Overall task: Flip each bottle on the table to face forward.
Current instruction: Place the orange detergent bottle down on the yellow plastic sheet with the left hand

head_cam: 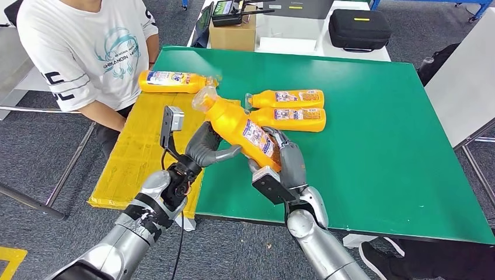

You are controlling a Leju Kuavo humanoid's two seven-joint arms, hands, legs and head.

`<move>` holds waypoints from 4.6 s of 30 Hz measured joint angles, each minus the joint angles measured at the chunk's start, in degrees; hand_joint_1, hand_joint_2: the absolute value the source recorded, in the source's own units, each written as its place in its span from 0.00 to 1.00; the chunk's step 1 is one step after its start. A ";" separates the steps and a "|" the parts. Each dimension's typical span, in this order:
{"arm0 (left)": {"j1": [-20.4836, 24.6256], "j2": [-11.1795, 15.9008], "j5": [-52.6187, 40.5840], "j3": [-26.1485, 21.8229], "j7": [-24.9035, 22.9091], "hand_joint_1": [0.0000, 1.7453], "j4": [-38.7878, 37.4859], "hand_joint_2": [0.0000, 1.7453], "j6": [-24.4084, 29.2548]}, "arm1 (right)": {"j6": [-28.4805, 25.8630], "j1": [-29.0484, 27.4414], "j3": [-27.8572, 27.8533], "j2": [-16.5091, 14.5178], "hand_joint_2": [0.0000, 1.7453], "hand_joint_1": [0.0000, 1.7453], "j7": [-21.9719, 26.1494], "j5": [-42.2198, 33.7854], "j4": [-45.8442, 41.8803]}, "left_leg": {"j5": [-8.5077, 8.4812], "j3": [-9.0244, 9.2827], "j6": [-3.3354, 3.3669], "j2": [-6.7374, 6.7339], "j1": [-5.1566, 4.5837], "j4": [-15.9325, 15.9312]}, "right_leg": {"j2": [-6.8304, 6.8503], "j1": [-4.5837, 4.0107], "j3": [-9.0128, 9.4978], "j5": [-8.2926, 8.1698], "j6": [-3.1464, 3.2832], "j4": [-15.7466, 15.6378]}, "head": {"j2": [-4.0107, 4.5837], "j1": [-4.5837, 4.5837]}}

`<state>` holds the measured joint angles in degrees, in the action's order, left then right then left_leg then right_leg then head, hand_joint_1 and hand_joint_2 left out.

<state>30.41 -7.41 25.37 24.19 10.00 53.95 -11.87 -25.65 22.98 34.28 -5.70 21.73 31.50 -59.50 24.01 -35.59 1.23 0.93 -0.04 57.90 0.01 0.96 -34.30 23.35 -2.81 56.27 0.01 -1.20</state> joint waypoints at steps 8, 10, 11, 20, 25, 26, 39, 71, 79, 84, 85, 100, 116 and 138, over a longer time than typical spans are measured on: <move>0.91 -0.46 2.69 2.33 -0.91 0.00 0.53 1.00 0.25 | 1.38 2.42 2.90 -0.21 1.00 1.00 -0.39 1.37 3.27 | 0.00 0.00 0.00 0.00 0.00 0.00 | 0.00 0.00 0.00 0.00 0.00 0.00 | 0.00 0.00; 0.90 -0.44 3.29 2.50 -1.06 0.00 0.81 1.00 0.25 | 1.37 3.00 3.34 -0.32 1.00 1.00 -0.89 1.54 4.27 | 0.00 0.00 0.00 0.00 0.00 0.00 | 0.00 0.00 0.00 0.00 0.00 0.00 | -0.01 -0.01; 0.88 -0.43 3.60 2.55 -1.13 0.02 0.92 1.00 0.24 | 1.38 3.25 3.51 -0.38 1.00 1.00 -1.06 1.53 4.74 | 0.00 0.00 0.00 0.00 0.00 0.00 | 0.00 0.00 0.00 0.00 0.00 0.00 | -0.01 -0.01; 0.40 -0.29 5.24 2.63 -0.77 1.00 2.46 1.00 0.40 | 1.38 4.44 4.10 -0.81 1.00 0.00 -1.74 1.73 7.23 | 0.00 0.00 0.00 0.01 0.00 0.00 | 0.01 0.00 -0.01 0.00 0.00 0.00 | -0.01 0.00; -0.18 -0.31 6.25 2.65 -0.21 1.00 4.34 1.00 0.84 | 0.95 4.24 4.43 -0.97 1.00 0.00 -2.37 1.52 7.93 | 0.00 0.00 0.00 0.01 0.00 0.00 | 0.00 0.00 -0.01 0.00 0.00 0.00 | -0.01 -0.01; -0.33 -0.31 6.76 2.62 -0.11 1.00 4.69 1.00 0.87 | 0.86 4.14 4.43 -0.96 1.00 0.00 -2.37 1.28 7.97 | 0.00 0.00 0.00 0.01 0.00 0.00 | 0.00 0.00 -0.01 0.00 0.00 0.00 | -0.01 0.00; -1.24 1.02 -10.99 1.23 9.18 1.00 6.28 1.00 13.07 | -5.64 -0.43 0.23 -0.98 1.00 0.00 -2.50 -2.21 3.22 | 0.00 0.00 0.00 0.00 0.00 0.00 | 0.00 0.00 -0.01 0.00 0.00 0.00 | -0.01 0.01; 5.02 8.58 -96.62 -2.74 -12.00 0.94 -24.76 1.00 48.69 | -2.52 -11.99 -11.92 -0.09 1.00 0.00 -5.29 -4.94 -25.67 | 0.00 0.00 -0.01 -0.02 0.01 0.00 | -0.01 0.00 -0.02 0.01 0.00 0.00 | 0.00 0.02; 5.05 8.59 -96.62 -2.79 -11.83 0.98 -24.89 1.00 48.28 | -2.47 -12.00 -11.92 -0.09 1.00 0.00 -5.30 -4.94 -25.69 | 0.00 0.00 -0.01 -0.02 0.01 0.00 | -0.01 0.00 -0.02 0.01 0.00 0.00 | -0.01 0.02; 5.27 8.63 -93.18 -4.91 -6.67 1.00 -27.01 1.00 37.98 | -0.76 -11.98 -11.96 -0.08 1.00 0.00 -5.93 -5.04 -26.15 | 0.00 0.00 -0.01 -0.03 0.01 0.00 | -0.01 0.00 -0.02 0.00 0.01 0.00 | -0.01 0.01; 5.51 8.73 -91.20 -5.95 -4.13 0.75 -27.63 1.00 34.50 | -0.06 -11.93 -11.99 -0.07 1.00 0.00 -6.03 -5.35 -26.24 | 0.00 0.02 -0.01 0.00 0.01 -0.01 | 0.00 0.00 0.01 0.01 0.01 0.01 | -0.01 0.01; 8.61 10.92 -85.64 -8.39 6.30 0.00 -30.70 1.00 16.91 | 2.37 -10.06 -12.05 0.61 1.00 0.00 -4.92 -8.15 -25.83 | -0.03 0.32 -0.03 0.07 0.01 -0.04 | 0.02 0.00 0.36 0.02 0.02 0.01 | -0.01 0.01; 8.94 15.05 -74.38 -7.75 22.10 0.00 -30.41 1.00 2.45 | 2.37 -8.31 -12.07 1.71 1.00 0.00 -2.53 -11.33 -23.35 | -0.03 0.48 -0.04 0.00 0.02 -0.05 | 0.00 -0.01 0.49 0.01 0.03 0.02 | 0.01 0.02; -12.64 13.07 -24.52 -16.97 14.18 0.00 5.47 1.00 -2.68 | 7.89 -7.61 -13.18 6.12 1.00 0.00 -17.96 0.09 -17.16 | 0.00 0.10 -0.04 0.03 -0.04 -0.04 | -0.02 0.04 0.09 0.02 0.02 -0.02 | 0.00 0.02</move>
<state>17.77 5.66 0.86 7.21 24.18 59.42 -14.55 -17.76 15.37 21.10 0.41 3.77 31.59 -76.66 24.01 -35.49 1.20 0.96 -0.08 57.87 0.00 0.99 -34.21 23.37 -2.78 56.24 0.01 -1.17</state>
